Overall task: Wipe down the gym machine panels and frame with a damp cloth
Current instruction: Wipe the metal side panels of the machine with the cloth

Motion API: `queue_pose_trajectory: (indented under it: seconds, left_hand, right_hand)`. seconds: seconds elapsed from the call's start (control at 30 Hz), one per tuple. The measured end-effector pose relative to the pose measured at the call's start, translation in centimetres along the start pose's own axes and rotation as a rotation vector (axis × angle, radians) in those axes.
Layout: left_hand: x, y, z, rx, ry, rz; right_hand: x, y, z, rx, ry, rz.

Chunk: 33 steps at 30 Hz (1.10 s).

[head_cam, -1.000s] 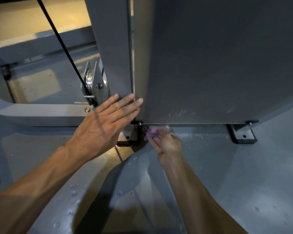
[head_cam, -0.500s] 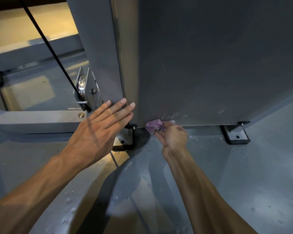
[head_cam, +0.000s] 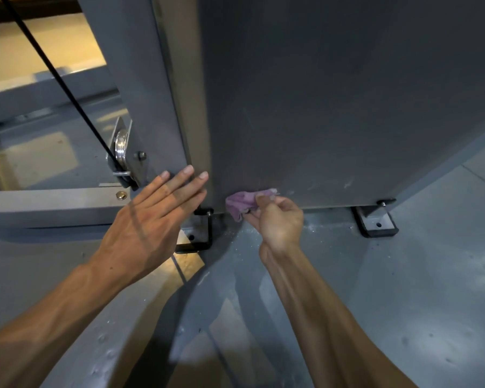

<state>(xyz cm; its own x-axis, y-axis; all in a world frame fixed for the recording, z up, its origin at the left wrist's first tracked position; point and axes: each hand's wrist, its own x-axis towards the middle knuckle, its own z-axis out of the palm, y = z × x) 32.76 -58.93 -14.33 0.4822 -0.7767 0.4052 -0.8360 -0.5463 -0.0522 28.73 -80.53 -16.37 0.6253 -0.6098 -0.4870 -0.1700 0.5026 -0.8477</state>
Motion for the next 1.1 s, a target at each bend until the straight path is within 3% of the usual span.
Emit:
queue_pose_trajectory:
  seconds: [0.1,0.2,0.3,0.53,0.73,0.83,1.0,1.1]
  left_hand:
    - [0.2,0.2,-0.2,-0.015,0.008,-0.006]
    - [0.1,0.2,-0.5,-0.021,0.008,-0.004]
    - [0.0,0.1,-0.7,-0.017,-0.001,0.012]
    - [0.2,0.0,-0.4,-0.029,-0.01,-0.005]
    - [0.2,-0.2,-0.6,-0.029,-0.022,0.002]
    - [0.1,-0.2,-0.6,-0.029,-0.031,-0.001]
    - [0.2,0.0,-0.3,-0.051,-0.007,-0.01]
    - [0.2,0.0,-0.3,-0.038,-0.003,-0.005]
  right_hand:
    - [-0.2,0.1,0.1,-0.014,0.035,-0.097]
    - [0.3,1.1,0.4,-0.073,0.096,0.034]
    - [0.4,1.3,0.5,-0.077,0.051,0.089]
    - [-0.6,1.0,0.5,-0.048,0.028,-0.216]
    - [0.9,2.3,0.6,-0.093,0.139,-0.007]
    - [0.2,1.3,0.7,-0.11,0.075,-0.065]
    - [-1.2,-1.1,1.0,-0.09,0.026,-0.316]
    - [-1.0,0.3,0.7,-0.137,0.07,-0.194]
